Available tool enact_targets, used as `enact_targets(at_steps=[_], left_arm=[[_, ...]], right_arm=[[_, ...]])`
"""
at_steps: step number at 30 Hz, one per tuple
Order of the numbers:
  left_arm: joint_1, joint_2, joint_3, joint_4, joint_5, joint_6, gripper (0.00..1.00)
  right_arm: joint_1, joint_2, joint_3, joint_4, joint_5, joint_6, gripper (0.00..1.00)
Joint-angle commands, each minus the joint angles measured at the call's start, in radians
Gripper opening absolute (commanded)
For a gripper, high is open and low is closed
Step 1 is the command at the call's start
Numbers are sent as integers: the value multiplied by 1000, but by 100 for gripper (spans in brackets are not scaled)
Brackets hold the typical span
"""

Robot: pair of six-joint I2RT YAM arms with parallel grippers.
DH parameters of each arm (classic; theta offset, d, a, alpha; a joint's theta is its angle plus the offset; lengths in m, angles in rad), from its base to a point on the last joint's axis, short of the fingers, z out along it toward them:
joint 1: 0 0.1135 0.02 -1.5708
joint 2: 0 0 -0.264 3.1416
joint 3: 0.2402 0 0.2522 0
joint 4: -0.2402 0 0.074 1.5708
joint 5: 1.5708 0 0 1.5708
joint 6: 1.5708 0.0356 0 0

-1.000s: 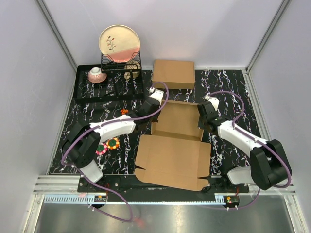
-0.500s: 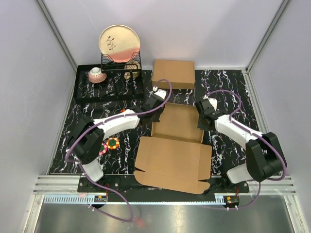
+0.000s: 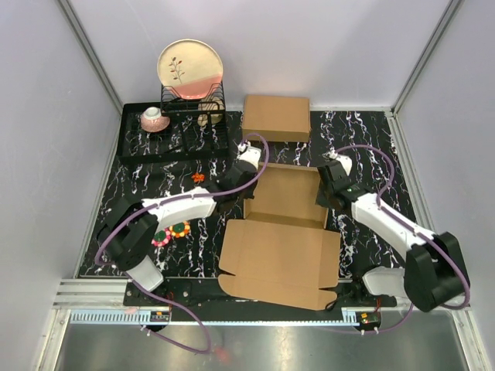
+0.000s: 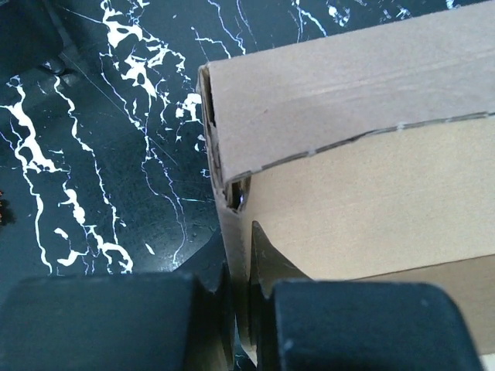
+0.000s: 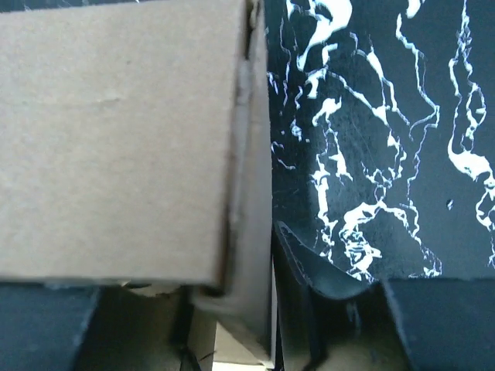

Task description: Fold the paper box

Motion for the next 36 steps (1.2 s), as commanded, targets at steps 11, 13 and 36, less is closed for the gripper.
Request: enact_targets(at_steps=[11, 13, 36], left_arm=[[-49, -100, -501, 1201, -259, 206, 1], [-58, -51, -540, 1388, -307, 251, 2], [-172, 52, -647, 1748, -478, 513, 63]], right_arm=[[17, -231, -303, 745, 39, -97, 32], [17, -213, -326, 757, 30, -88, 33], [17, -283, -348, 618, 56, -48, 72]])
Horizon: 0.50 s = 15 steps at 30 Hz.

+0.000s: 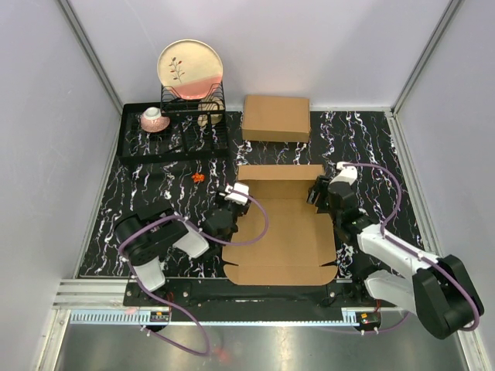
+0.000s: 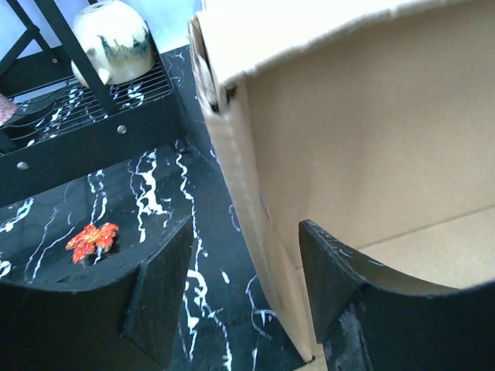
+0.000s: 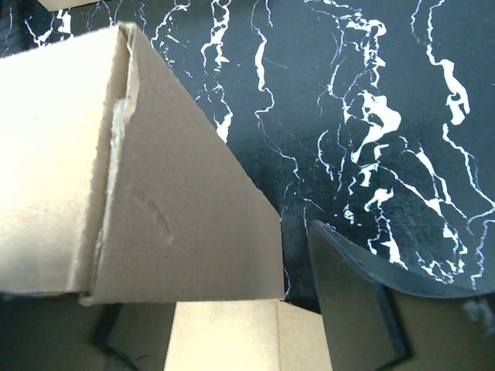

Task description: Fold the paper box

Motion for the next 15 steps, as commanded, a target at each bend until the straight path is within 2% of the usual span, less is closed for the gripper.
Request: enact_targets(at_steps=[1, 2, 3, 7, 15], left_arm=[[-37, -45, -32, 355, -103, 68, 63], [-42, -57, -38, 356, -117, 71, 65], [-44, -65, -47, 356, -122, 76, 66], [-57, -104, -63, 353, -151, 113, 69], [-89, -166, -83, 323, -193, 143, 72]], right_arm=[[-5, -93, 57, -137, 31, 30, 74], [-5, -107, 71, -160, 34, 33, 77], [-5, -122, 77, -179, 30, 33, 85], [-5, -228, 106, -296, -6, 31, 95], [-5, -415, 161, -456, -99, 35, 100]])
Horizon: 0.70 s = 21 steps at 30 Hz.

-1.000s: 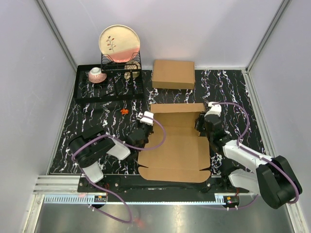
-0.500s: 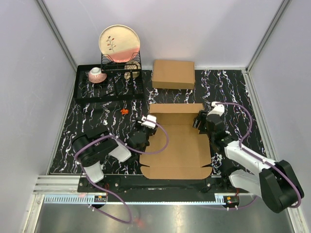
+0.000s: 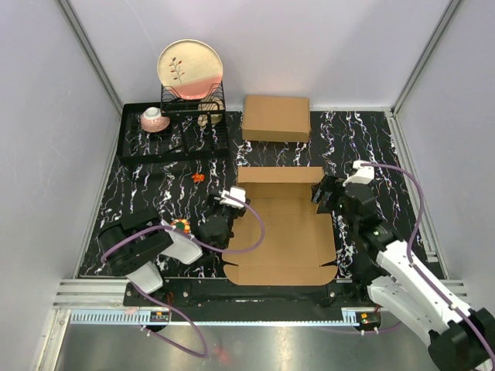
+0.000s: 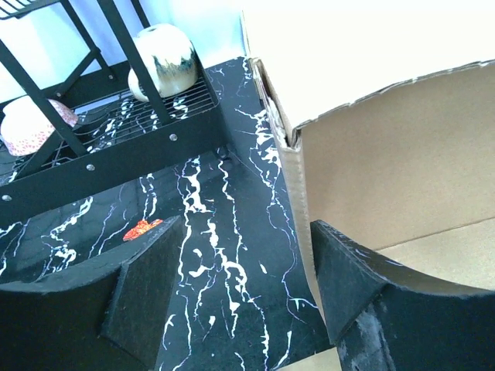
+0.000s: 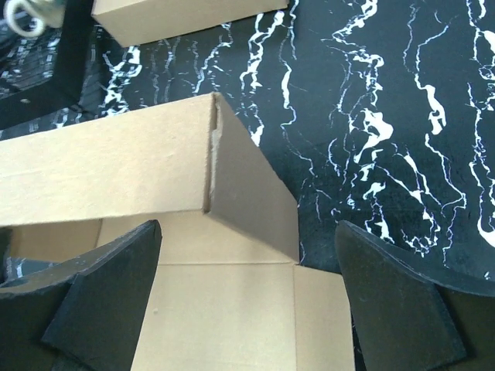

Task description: Fold the paper box

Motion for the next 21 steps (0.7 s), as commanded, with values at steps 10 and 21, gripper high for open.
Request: enact_targets(at_steps=[10, 21], left_arm=[[-115, -173, -86, 229, -151, 54, 78], [-130, -273, -85, 63, -145, -24, 84]], right_arm=[[-6, -76, 181, -85, -30, 45, 100], [-6, 155, 118, 107, -90, 68, 100]])
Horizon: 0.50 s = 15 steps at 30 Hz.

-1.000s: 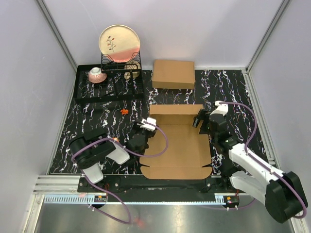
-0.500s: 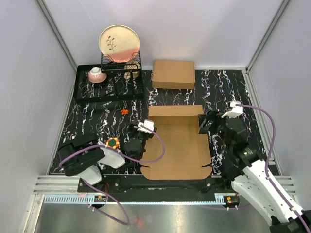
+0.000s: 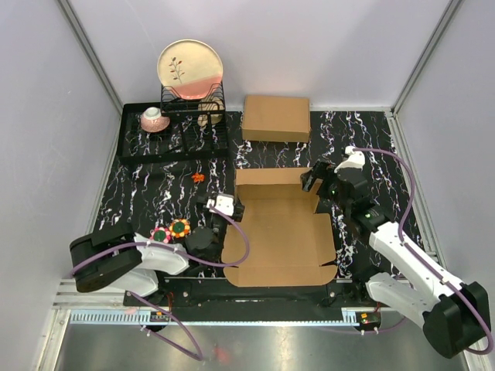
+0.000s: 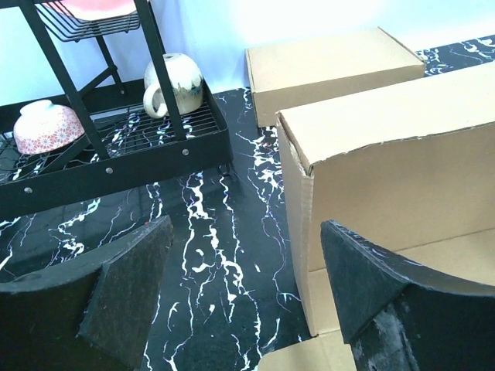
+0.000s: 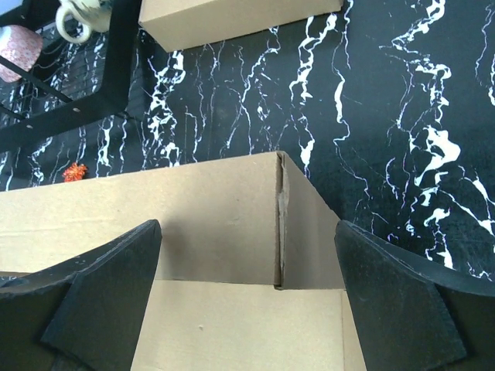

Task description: Fold the paper box

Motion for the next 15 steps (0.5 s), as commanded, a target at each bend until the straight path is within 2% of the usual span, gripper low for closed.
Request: enact_targets(at_steps=[1, 3, 7, 9, 14, 15], left_arm=[[-13, -50, 1, 37, -33, -42, 85], [-20, -111, 4, -11, -61, -79, 85], [-20, -277, 36, -341, -38, -240, 86], [-18, -364, 54, -434, -20, -280, 86], [23, -501, 80, -521, 51, -393, 86], [66, -530, 93, -608, 112, -469, 86]], right_arm=[[-7, 0, -32, 91, 10, 4, 100], [-5, 7, -48, 123, 16, 1, 100], [-5, 27, -74, 152, 4, 7, 99], [-5, 30, -86, 166, 4, 14, 98], [-5, 23, -94, 172, -6, 8, 98], [-5, 20, -95, 170, -6, 8, 98]])
